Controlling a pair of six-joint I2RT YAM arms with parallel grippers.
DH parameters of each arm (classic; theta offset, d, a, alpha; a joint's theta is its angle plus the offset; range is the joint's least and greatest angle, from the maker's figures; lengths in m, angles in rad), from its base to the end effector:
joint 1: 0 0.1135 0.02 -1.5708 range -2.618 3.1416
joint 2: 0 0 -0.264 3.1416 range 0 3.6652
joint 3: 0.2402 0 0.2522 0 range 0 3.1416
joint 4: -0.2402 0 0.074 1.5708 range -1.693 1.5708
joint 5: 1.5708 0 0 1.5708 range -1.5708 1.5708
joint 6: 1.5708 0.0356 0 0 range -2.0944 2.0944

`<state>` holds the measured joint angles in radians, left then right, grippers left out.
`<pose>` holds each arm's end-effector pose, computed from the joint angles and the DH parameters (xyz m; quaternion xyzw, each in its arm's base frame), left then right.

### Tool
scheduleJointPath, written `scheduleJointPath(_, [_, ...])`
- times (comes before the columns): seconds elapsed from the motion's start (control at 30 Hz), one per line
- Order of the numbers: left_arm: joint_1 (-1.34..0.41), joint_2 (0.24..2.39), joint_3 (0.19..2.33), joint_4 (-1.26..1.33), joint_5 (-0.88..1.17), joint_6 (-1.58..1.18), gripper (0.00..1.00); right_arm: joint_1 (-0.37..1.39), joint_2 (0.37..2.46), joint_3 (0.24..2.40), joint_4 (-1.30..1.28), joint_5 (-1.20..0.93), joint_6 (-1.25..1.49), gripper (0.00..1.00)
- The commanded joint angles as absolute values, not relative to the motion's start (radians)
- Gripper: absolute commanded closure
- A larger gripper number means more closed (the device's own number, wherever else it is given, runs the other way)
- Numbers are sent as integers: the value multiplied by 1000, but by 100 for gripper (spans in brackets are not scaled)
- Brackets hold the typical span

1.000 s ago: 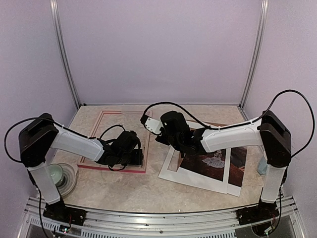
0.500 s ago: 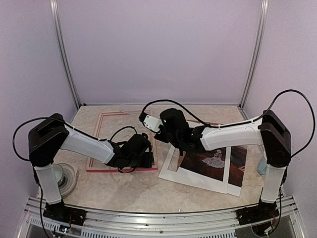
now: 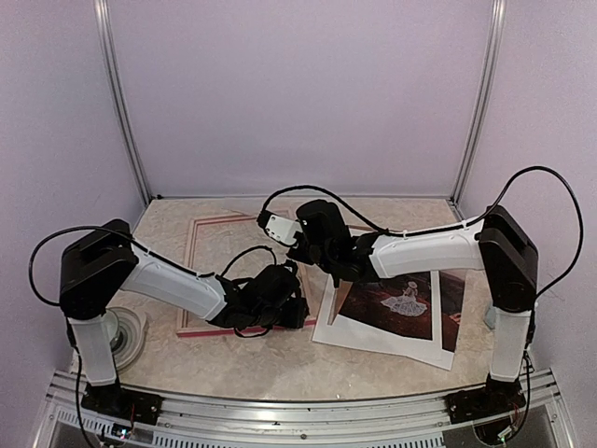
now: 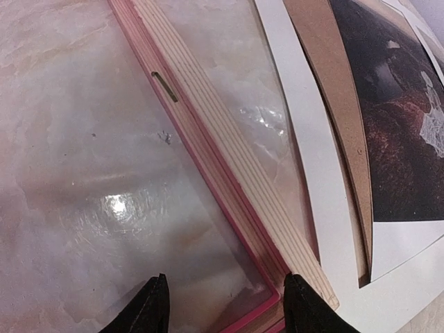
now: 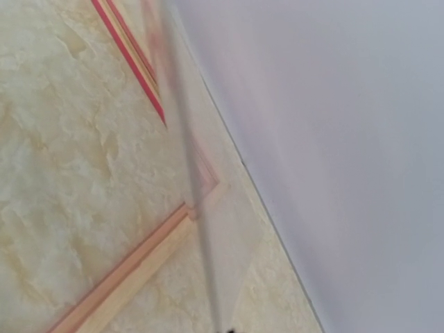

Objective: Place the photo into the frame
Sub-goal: Move the frame body to the center of the board.

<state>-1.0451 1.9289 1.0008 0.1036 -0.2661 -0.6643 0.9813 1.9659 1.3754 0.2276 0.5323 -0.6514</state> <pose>0.1993 -0.3248 0.1211 0.1272 0.9154 -0.1915 0.3304 0.2687 0.3693 0.2335 -0.4763 0.6527 -0.1236 0.5760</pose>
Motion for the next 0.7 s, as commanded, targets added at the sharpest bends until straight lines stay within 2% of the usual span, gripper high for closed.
scheduleJointPath(0.0, [-1075, 1907, 953, 87, -238, -688, 44, 970, 1980, 1410, 235, 514, -669, 100])
scheduleJointPath(0.3, [-1081, 1776, 868, 82, -260, -693, 43, 968, 1989, 1426, 242, 496, -710, 100])
scheduleJointPath(0.47, [-1081, 1661, 854, 17, -329, -693, 23, 968, 2013, 1452, 246, 492, -740, 100])
scheduleJointPath(0.67, [-1077, 1406, 781, -102, -474, -726, 14, 966, 2067, 1511, 252, 464, -763, 100])
